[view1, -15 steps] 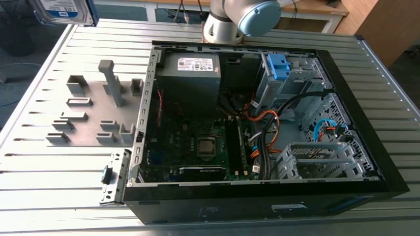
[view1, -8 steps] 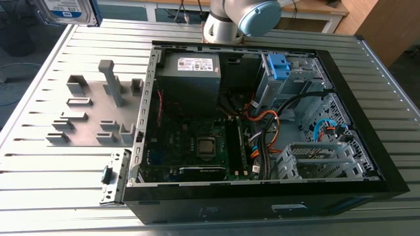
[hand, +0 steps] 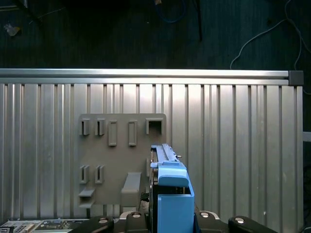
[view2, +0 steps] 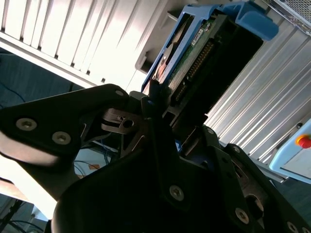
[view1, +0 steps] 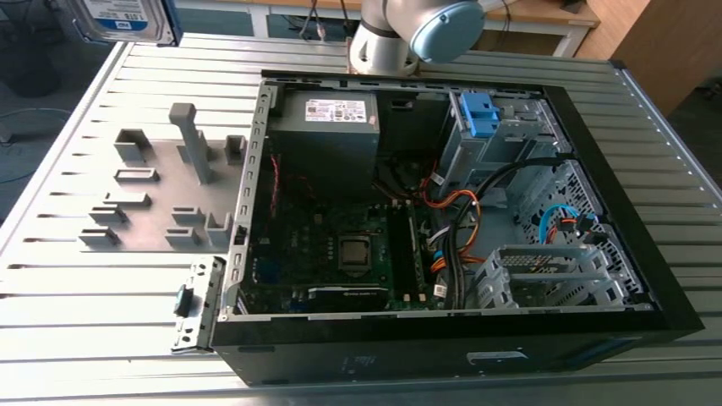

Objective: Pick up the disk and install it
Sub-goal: 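Pick up the disk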

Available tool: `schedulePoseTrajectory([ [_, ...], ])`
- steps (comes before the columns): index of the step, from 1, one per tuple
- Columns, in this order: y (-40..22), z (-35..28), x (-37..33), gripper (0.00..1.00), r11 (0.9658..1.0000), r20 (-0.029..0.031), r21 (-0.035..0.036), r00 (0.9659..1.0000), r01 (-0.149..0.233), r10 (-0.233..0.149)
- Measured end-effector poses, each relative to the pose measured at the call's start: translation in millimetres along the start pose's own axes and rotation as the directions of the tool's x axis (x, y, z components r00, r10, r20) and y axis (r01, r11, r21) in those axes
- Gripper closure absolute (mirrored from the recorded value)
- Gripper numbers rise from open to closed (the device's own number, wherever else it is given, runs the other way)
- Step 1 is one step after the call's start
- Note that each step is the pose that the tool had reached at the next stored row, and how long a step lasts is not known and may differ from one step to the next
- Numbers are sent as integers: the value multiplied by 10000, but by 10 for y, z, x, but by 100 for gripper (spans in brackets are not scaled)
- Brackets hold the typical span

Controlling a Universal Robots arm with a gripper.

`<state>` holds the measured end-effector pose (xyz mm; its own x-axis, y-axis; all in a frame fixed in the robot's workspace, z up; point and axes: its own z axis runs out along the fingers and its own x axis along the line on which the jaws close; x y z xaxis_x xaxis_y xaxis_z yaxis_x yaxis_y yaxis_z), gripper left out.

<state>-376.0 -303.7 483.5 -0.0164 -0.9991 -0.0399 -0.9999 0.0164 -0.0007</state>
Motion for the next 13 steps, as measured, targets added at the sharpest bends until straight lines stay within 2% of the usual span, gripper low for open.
schedulePoseTrajectory([
  [13,-130,0,-2,64,10000,0,0,10000,0,0],
])
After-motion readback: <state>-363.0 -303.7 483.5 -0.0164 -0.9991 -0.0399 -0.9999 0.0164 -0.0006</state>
